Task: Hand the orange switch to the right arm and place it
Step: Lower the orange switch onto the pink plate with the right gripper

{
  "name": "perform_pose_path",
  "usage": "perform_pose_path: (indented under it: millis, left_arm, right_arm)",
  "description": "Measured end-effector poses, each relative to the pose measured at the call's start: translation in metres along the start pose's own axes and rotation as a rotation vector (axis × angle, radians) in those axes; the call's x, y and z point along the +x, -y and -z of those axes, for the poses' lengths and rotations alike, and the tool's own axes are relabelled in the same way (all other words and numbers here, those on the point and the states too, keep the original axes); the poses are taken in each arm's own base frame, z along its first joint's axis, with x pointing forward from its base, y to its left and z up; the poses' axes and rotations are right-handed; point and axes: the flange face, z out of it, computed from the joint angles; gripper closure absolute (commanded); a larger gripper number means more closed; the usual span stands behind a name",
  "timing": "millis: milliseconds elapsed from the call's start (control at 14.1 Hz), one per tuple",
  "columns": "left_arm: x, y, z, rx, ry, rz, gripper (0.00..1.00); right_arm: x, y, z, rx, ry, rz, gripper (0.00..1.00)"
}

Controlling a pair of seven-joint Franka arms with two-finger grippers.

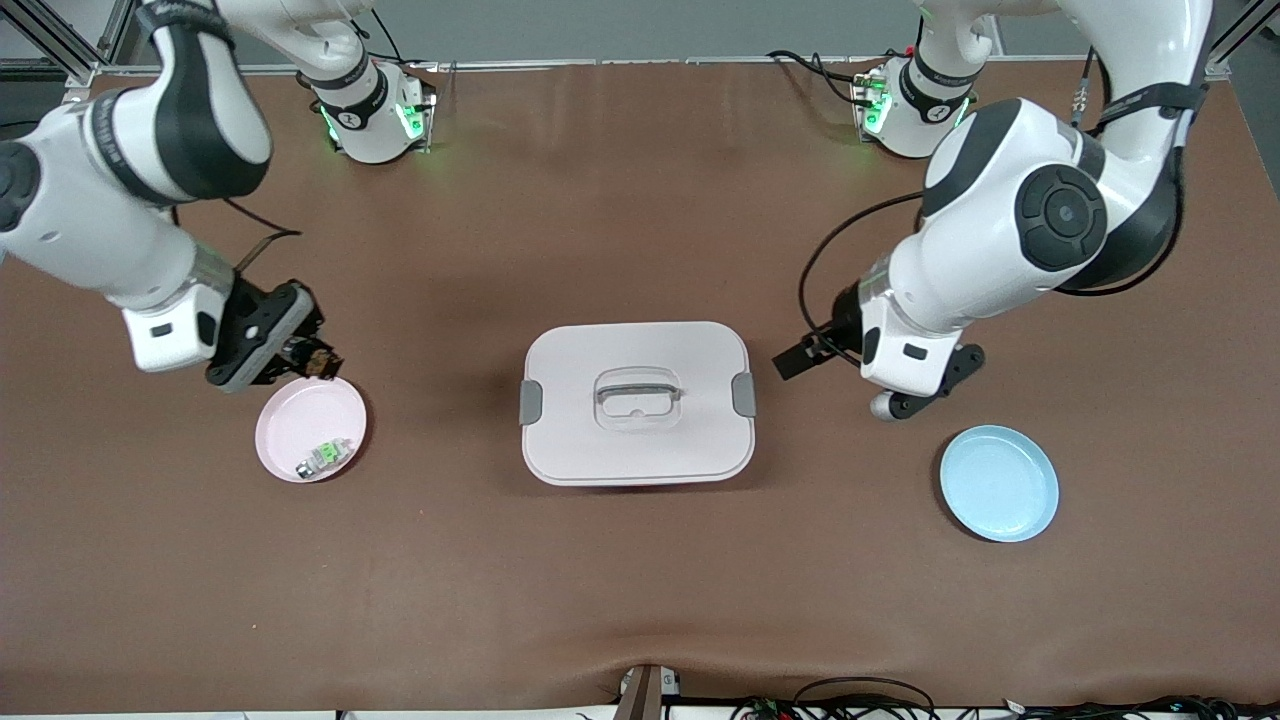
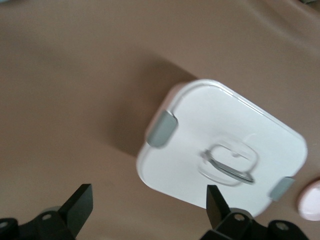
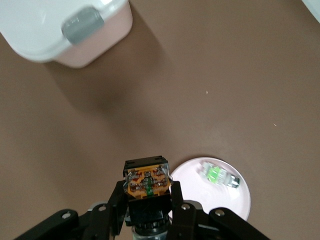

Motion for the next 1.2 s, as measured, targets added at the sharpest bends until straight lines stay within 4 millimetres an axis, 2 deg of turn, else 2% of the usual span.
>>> perform_pose_path:
  millis: [212, 424, 566, 707, 920, 1061, 1202]
  left_arm:
    - [0.037, 0.048, 0.014, 0.062, -0.005, -0.125, 0.00]
    - [0.076, 0.098, 0.030, 0.072, -0.005, -0.168, 0.00]
    - [0.094, 0.122, 0.035, 0.110, -0.034, -0.196, 0.00]
    - [0.100, 0.131, 0.033, 0.165, -0.059, -0.214, 0.00]
    - [0.101, 0.143, 0.031, 0.199, -0.057, -0.283, 0.00]
    - [0.105, 0.158, 0.041, 0.204, -0.061, -0.334, 0.00]
    - [0.109, 0.175, 0.051, 0.211, -0.065, -0.391, 0.00]
  right_arm:
    - [-0.027, -0.025, -0.018, 0.018, 0.018, 0.077, 1.00]
    - [-0.037, -0.032, -0.035, -0.013, 0.055, 0.115, 1.00]
    - [-0.045, -0.031, -0.053, -0.043, 0.063, 0.151, 1.00]
    - [-0.059, -0.036, -0.065, -0.071, 0.060, 0.202, 1.00]
    - [-0.097, -0.048, -0.087, -0.133, 0.052, 0.251, 1.00]
    - [-0.116, -0.052, -0.106, -0.161, 0.054, 0.280, 1.00]
    - [-0.121, -0.051, -0.121, -0.161, 0.058, 0.287, 1.00]
